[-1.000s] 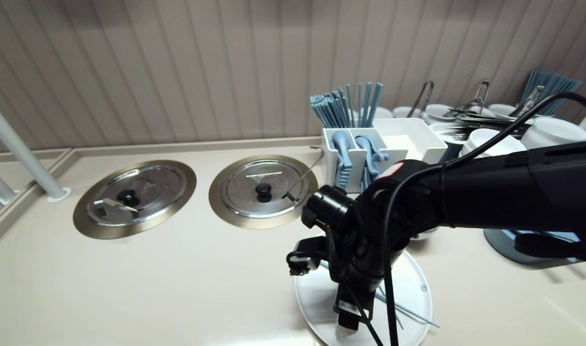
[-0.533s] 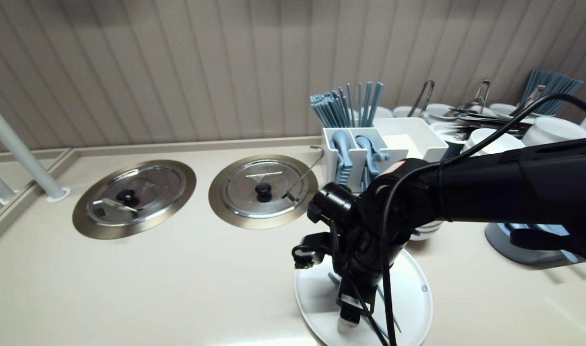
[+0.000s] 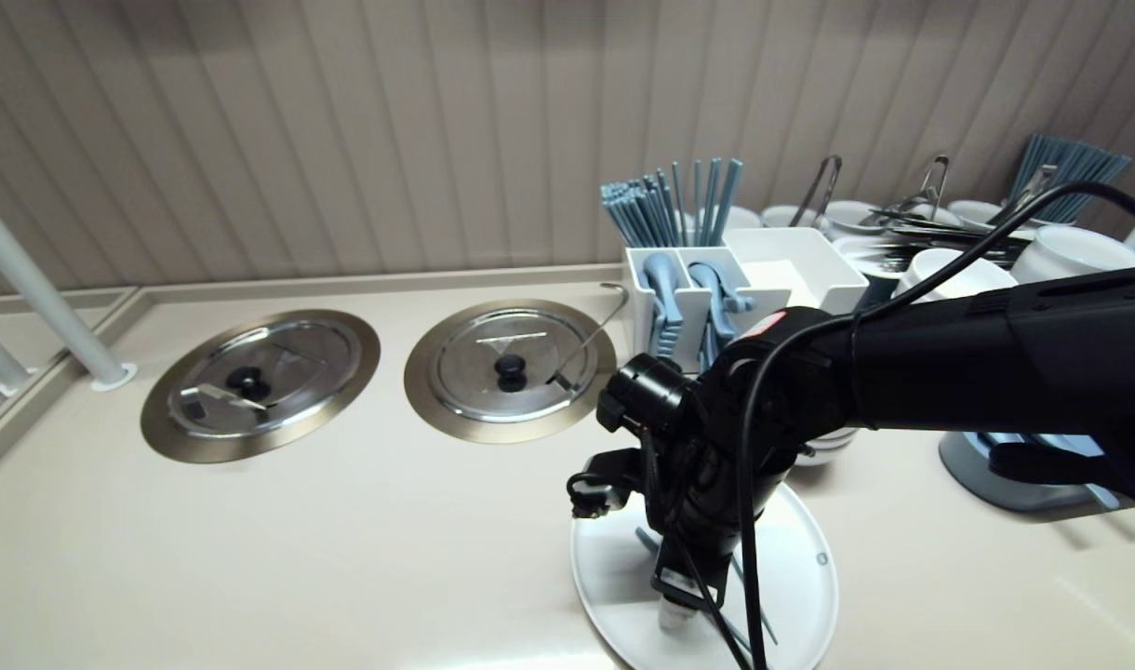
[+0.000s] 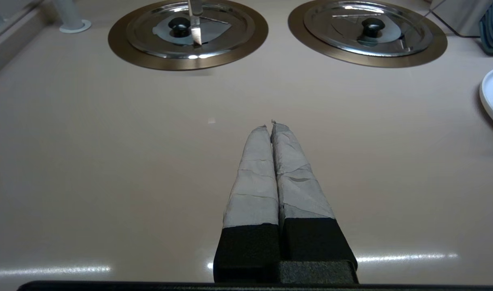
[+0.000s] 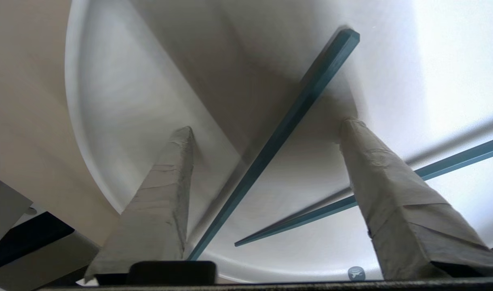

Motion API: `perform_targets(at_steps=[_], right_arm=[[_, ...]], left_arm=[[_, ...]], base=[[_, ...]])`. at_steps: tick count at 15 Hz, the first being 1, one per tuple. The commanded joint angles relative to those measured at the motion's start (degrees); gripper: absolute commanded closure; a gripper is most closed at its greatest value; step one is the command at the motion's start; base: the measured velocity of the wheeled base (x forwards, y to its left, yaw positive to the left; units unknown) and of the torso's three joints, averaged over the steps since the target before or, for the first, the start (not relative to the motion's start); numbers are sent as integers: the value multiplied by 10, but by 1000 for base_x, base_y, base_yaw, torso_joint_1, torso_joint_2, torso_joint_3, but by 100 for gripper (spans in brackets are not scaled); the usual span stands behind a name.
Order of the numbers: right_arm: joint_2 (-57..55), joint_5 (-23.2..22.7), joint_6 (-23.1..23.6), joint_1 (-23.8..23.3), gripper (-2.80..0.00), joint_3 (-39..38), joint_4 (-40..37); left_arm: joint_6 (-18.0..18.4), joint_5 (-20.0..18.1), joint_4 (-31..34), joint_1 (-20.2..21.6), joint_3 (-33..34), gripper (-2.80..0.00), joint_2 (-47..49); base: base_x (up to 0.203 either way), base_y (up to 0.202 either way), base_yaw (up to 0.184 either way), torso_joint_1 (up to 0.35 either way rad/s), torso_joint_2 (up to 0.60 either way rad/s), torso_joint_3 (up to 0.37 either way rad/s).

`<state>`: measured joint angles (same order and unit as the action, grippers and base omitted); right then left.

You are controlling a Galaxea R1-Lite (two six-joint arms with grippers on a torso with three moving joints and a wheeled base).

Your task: Put the chopsticks back from the plate

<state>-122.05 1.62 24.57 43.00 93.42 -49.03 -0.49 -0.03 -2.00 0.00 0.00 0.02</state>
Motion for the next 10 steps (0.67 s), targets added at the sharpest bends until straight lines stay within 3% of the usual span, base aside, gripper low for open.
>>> perform_targets(at_steps=[1,10], right_arm=[[1,0,1,0,0,1,-3],[2,-1,0,0,0,2,-3]], left_arm=[[0,0,0,0,4,0,0],[0,0,0,0,4,0,0]], base=[[0,0,0,0,0,0],[0,0,0,0,0,0]])
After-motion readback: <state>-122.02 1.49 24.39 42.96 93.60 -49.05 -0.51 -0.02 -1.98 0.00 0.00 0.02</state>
